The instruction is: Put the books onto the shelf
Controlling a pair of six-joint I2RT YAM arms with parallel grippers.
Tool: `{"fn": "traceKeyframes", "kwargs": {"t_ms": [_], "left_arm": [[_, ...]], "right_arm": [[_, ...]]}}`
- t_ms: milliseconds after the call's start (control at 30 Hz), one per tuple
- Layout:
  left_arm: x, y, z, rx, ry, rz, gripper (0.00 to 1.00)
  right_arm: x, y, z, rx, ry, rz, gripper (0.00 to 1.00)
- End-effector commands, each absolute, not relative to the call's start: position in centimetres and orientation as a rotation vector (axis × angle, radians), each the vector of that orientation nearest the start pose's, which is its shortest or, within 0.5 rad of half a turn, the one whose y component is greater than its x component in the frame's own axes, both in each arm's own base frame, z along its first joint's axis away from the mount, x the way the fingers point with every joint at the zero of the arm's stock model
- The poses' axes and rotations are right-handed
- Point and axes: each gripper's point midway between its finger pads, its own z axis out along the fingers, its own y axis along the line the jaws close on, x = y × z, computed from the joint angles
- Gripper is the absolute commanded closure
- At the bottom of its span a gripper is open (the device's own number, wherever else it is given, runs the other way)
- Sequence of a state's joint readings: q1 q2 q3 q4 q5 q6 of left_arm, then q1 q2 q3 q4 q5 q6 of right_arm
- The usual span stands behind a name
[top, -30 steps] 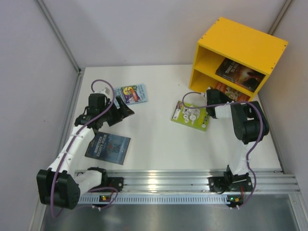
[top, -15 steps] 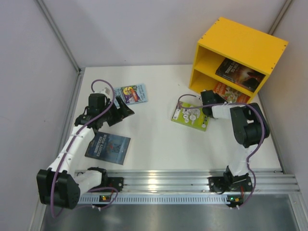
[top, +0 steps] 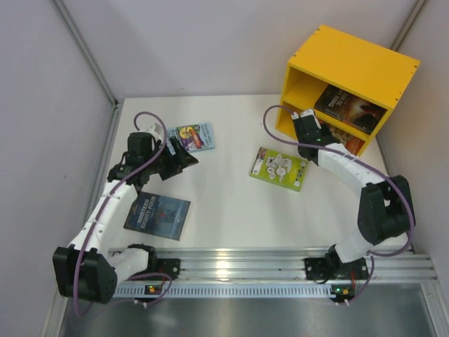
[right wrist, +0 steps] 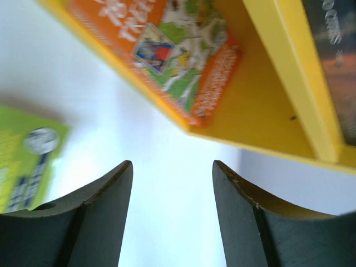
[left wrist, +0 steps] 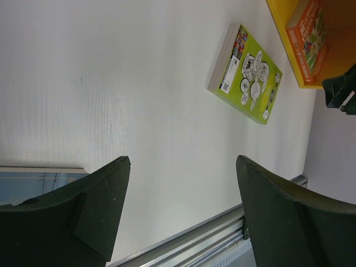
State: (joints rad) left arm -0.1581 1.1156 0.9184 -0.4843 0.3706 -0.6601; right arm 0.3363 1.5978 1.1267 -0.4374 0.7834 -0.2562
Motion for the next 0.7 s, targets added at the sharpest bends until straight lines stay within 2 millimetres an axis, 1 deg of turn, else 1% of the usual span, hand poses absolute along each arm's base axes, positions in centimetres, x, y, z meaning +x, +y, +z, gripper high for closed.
{"fn": "traceKeyframes", "kwargs": {"t_ms": [0, 33, 67, 100, 133, 167, 200, 233, 267, 300, 333, 367, 400, 433, 467, 500, 533, 567, 600, 633, 667], "left_arm": [[30.9, -14.7, 22.0, -0.304, 2.219, -0.931, 0.18], [31.6, -14.9, 21.9, -0.29, 2.204, -0.941, 0.19], [31.9, -15.0, 21.7, -0.287, 2.202, -0.946, 0.19], [32.7, -15.2, 21.4, -0.288, 2.19, -0.951, 0.2], [33.1, -15.4, 21.2, -0.3, 2.188, -0.96, 0.21], [33.6, -15.5, 21.1, -0.303, 2.179, -0.965, 0.23], [34.1, -15.6, 20.8, -0.312, 2.174, -0.955, 0.23], [34.9, -16.1, 20.1, -0.314, 2.18, -0.957, 0.23], [35.3, -16.4, 19.7, -0.316, 2.185, -0.951, 0.24], [35.7, -16.8, 19.2, -0.317, 2.193, -0.947, 0.24], [36.2, -17.5, 18.0, -0.323, 2.216, -0.937, 0.25], [36.8, -18.0, 17.7, -0.313, 2.209, -0.934, 0.25], [37.2, -18.7, 17.4, -0.302, 2.213, -0.93, 0.26], [37.5, -19.7, 15.7, -0.299, 2.253, -0.909, 0.26], [37.6, -20.5, 15.0, -0.294, 2.272, -0.906, 0.26], [38.2, -21.3, 15.1, -0.278, 2.264, -0.916, 0.27], [38.0, -22.7, 13.5, -0.268, 2.308, -0.923, 0.27], [38.2, -23.2, 13.1, -0.268, 2.313, -0.915, 0.27], [38.7, -23.9, 13.3, -0.257, 2.298, -0.926, 0.27], [38.4, -25.0, 12.1, -0.251, 2.328, -0.935, 0.27], [38.3, -25.5, 11.5, -0.251, 2.346, -0.939, 0.26]], "right_arm": [[34.8, 4.2, 14.2, -0.135, 2.414, -0.453, 0.41], [34.6, 5.5, 13.9, -0.1, 2.413, -0.337, 0.41], [34.0, 7.6, 14.4, -0.017, 2.391, -0.149, 0.41], [33.5, 8.4, 13.1, 0.018, 2.381, -0.07, 0.41], [33.1, 9.3, 12.7, 0.053, 2.371, 0.012, 0.39], [32.1, 9.4, 11.8, 0.174, 2.361, 0.066, 0.38], [32.7, 9.9, 12.0, 0.228, 2.305, 0.128, 0.36], [32.7, 10.4, 11.6, 0.248, 2.289, 0.177, 0.34], [32.3, 10.6, 10.7, 0.3, 2.288, 0.208, 0.33], [32.5, 10.5, 10.6, 0.347, 2.271, 0.209, 0.29], [32.6, 10.6, 10.2, 0.366, 2.265, 0.22, 0.27], [32.5, 10.7, 9.4, 0.376, 2.274, 0.232, 0.24], [32.6, 10.5, 9.3, 0.4, 2.265, 0.216, 0.22], [32.7, 10.1, 9.2, 0.425, 2.253, 0.204, 0.21], [32.6, 9.9, 8.8, 0.44, 2.247, 0.205, 0.21], [33.0, 9.9, 8.9, 0.452, 2.227, 0.22, 0.2], [33.1, 9.8, 8.8, 0.461, 2.223, 0.219, 0.2], [33.1, 9.5, 8.4, 0.472, 2.224, 0.205, 0.2], [33.3, 9.6, 8.3, 0.475, 2.215, 0.209, 0.2], [33.4, 9.6, 8.2, 0.48, 2.214, 0.215, 0.2], [33.5, 9.8, 7.5, 0.481, 2.229, 0.218, 0.2]]}}
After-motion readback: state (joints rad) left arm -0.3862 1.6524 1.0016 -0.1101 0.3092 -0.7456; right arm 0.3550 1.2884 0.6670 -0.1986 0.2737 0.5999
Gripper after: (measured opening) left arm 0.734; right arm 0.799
